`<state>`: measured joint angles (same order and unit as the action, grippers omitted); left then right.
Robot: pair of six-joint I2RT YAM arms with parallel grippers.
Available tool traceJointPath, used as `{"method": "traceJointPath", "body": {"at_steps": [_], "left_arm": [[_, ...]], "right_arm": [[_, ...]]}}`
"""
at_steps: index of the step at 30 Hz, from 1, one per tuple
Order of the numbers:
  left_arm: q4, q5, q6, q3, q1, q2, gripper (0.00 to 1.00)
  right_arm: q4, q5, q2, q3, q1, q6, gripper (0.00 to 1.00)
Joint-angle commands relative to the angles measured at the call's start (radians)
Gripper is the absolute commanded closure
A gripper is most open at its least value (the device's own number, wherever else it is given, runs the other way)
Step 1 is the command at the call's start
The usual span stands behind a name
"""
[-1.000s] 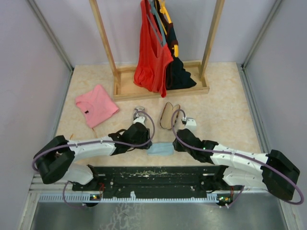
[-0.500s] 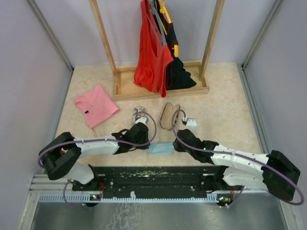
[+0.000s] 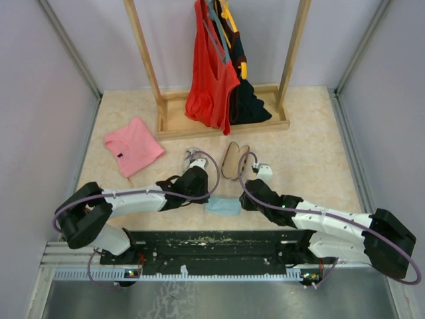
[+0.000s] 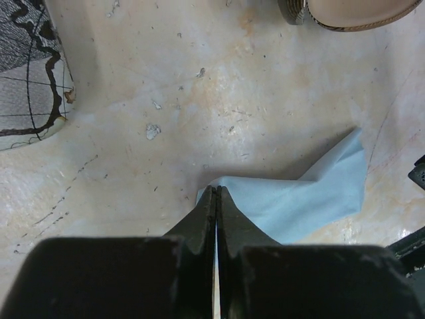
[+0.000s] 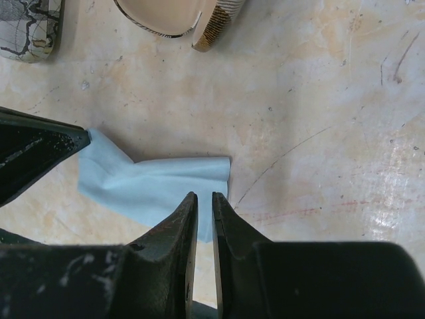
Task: Organize the sunglasses
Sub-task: Fold the glasses cleaning cloth at the center of the board.
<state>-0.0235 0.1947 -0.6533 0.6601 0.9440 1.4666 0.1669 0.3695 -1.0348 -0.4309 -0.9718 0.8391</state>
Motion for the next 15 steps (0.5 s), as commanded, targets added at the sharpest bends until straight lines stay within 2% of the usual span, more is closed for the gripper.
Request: {"method": "traceJointPath", "body": {"at_steps": [1,9,15], "left_arm": [[-0.011,0.017,0.021,0.031,-0.016,0.015,1.0],[-0.019,0.03,0.032,0.043,-0.04,0.029,0.99],[-0.027,0.041,0.03,0.036,-0.055,0.035,0.9]], "right_arm": [[-0.028,0.006,0.024,0.009,0.0,0.006,0.85],[-0.032,0.004,0.024,0.012,0.001,0.008,0.85],[-0.028,0.004,0.026,0.004,0.001,0.0,0.85]]}}
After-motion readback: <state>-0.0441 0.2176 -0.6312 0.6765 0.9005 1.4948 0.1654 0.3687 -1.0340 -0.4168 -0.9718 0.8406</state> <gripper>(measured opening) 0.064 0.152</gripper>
